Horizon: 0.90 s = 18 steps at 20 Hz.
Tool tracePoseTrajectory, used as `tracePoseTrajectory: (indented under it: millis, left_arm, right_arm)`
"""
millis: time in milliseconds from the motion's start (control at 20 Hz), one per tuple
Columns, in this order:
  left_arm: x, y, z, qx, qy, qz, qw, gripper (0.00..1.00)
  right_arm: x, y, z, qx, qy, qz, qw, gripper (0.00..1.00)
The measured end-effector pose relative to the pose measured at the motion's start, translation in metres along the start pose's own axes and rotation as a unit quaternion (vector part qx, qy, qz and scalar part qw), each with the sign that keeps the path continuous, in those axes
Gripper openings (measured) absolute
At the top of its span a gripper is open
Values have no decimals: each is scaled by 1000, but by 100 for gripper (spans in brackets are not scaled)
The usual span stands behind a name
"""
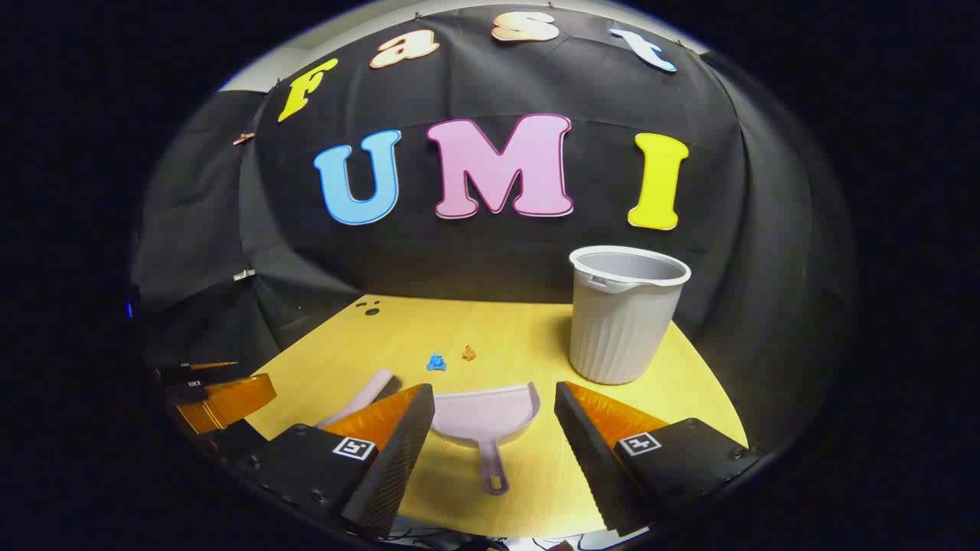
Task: Pick up the small broom and dustpan from the desktop, sweep the trash into the dustpan with the broom, and then empty the trash into the garbage bin.
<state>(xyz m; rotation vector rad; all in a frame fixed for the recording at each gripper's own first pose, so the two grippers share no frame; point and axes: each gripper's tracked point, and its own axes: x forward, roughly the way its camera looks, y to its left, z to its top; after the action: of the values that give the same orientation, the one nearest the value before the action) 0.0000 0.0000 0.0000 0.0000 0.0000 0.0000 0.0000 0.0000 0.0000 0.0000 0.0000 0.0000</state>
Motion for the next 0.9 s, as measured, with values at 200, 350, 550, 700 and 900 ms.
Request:
tracePoseTrajectory:
  millis: [200,350,550,700,900]
  left_arm:
    - [-23,17,-16,12,11,-8,1000,95]
    - [-28,23,-17,15,6,-21,1000,96]
    - [-26,30,-10,25,-1,-29,999,96]
    - [-12,35,-14,30,10,-26,999,95]
    - [17,36,-21,3,48,-36,998,96]
  right_arm:
    - [-18,24,-13,-13,11,7,1000,99]
    - [-28,31,-16,-20,10,2,1000,99]
    - [-23,37,-16,-21,5,4,1000,99]
    - [-7,43,-24,-26,21,18,999,99]
    - [17,34,-21,-22,32,19,999,98]
